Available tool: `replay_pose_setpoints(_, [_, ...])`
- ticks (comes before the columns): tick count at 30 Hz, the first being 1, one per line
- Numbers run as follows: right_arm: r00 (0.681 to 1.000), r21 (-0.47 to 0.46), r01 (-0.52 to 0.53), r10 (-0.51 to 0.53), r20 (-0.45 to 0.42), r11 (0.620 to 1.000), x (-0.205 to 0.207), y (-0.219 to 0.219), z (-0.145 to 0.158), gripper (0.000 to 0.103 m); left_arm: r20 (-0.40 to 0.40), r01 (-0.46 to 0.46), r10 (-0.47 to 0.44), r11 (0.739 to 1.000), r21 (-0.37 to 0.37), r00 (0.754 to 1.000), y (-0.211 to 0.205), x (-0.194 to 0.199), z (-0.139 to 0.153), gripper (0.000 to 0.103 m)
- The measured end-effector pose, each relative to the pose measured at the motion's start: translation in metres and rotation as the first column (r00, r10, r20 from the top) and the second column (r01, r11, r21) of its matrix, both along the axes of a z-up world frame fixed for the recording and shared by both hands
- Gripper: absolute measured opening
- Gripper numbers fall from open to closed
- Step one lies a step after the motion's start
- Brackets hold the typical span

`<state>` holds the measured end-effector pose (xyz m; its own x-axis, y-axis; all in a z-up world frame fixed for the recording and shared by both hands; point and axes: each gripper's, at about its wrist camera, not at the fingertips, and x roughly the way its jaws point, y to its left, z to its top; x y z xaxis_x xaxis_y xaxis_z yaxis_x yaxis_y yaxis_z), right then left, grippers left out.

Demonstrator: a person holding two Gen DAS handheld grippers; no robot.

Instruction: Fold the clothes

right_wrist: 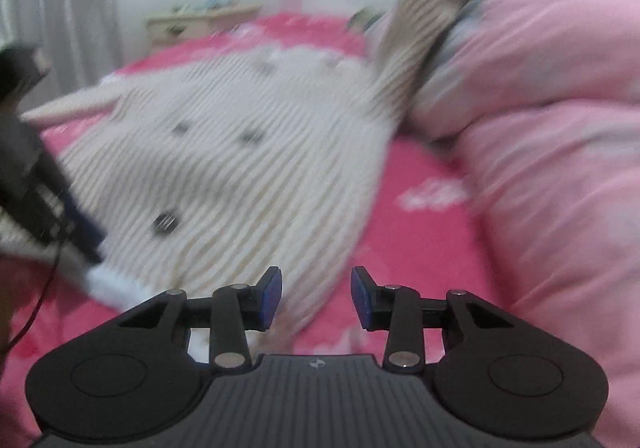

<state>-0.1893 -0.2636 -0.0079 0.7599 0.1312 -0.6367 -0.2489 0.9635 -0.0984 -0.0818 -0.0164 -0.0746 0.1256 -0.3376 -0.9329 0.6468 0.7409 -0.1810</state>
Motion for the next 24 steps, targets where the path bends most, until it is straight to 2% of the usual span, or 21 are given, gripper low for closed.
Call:
replay_pose_setpoints(2, [0.996,0.011,-0.009,0.008,0.084,1.0,-0.008,0.001,0.012,0.04,-0.001,-0.002,0.002,1.0,-0.004,1.0,0.001,0.0,-0.001,0.025])
replay_pose_setpoints(4, [0.987,0.041,-0.062,0.055,0.154,0.997,-0.015,0.005,0.018,0.04,-0.003,-0.001,0.001,1.0,-0.008,1.0,0.002,0.001,-0.001,0.025])
replay_pose_setpoints(6, [0.98,0.046,-0.137,0.129,0.151,0.99,-0.018,0.017,0.013,0.04,-0.004,0.0,0.0,1.0,-0.01,1.0,0.004,0.002,-0.002,0.025])
replay_pose_setpoints(8, [0.981,0.034,-0.182,0.179,0.073,0.983,-0.016,0.027,-0.007,0.04,0.0,-0.002,0.002,1.0,-0.013,1.0,0.008,0.001,0.0,0.025])
replay_pose_setpoints(9, [0.981,0.04,-0.192,0.193,-0.008,0.981,-0.012,0.029,-0.023,0.04,0.003,-0.003,0.003,1.0,-0.014,1.0,0.01,0.0,0.001,0.025])
replay_pose_setpoints(10, [0.971,0.057,-0.188,0.195,-0.138,0.98,-0.005,0.029,-0.044,0.04,0.006,-0.004,0.004,1.0,-0.015,1.0,0.012,-0.001,0.002,0.025])
replay_pose_setpoints(11, [0.956,0.078,-0.176,0.189,-0.224,0.981,-0.002,0.027,-0.062,0.04,0.007,-0.005,0.005,1.0,-0.016,1.0,0.012,-0.002,0.002,0.025])
replay_pose_setpoints(12, [0.957,0.105,-0.161,0.181,-0.226,0.981,-0.006,0.022,-0.07,0.04,0.008,-0.006,0.006,1.0,-0.018,1.0,0.013,-0.003,0.003,0.025])
replay_pose_setpoints(16, [0.959,0.135,-0.162,0.188,-0.211,0.978,-0.004,0.015,-0.044,0.04,0.004,0.013,-0.012,1.0,-0.018,1.0,0.02,-0.005,0.007,0.025])
replay_pose_setpoints(18, [0.96,0.134,-0.214,0.233,-0.152,0.968,-0.001,0.012,-0.017,0.04,-0.011,0.036,-0.036,0.999,-0.017,0.999,0.02,-0.002,0.012,0.025])
replay_pose_setpoints(19, [0.955,0.125,-0.251,0.267,-0.129,0.96,0.003,0.013,-0.004,0.04,-0.028,0.036,-0.038,0.998,-0.054,0.999,0.025,0.005,0.02,0.025])
replay_pose_setpoints(22, [0.914,0.11,-0.377,0.389,-0.118,0.92,0.03,0.028,0.022,0.041,-0.077,0.032,-0.045,0.986,-0.165,0.996,0.041,0.024,0.044,0.025])
replay_pose_setpoints(24, [0.876,0.117,-0.448,0.461,-0.143,0.887,0.054,0.041,0.031,0.042,-0.058,-0.005,-0.008,0.974,-0.227,0.998,0.056,0.046,0.063,0.029])
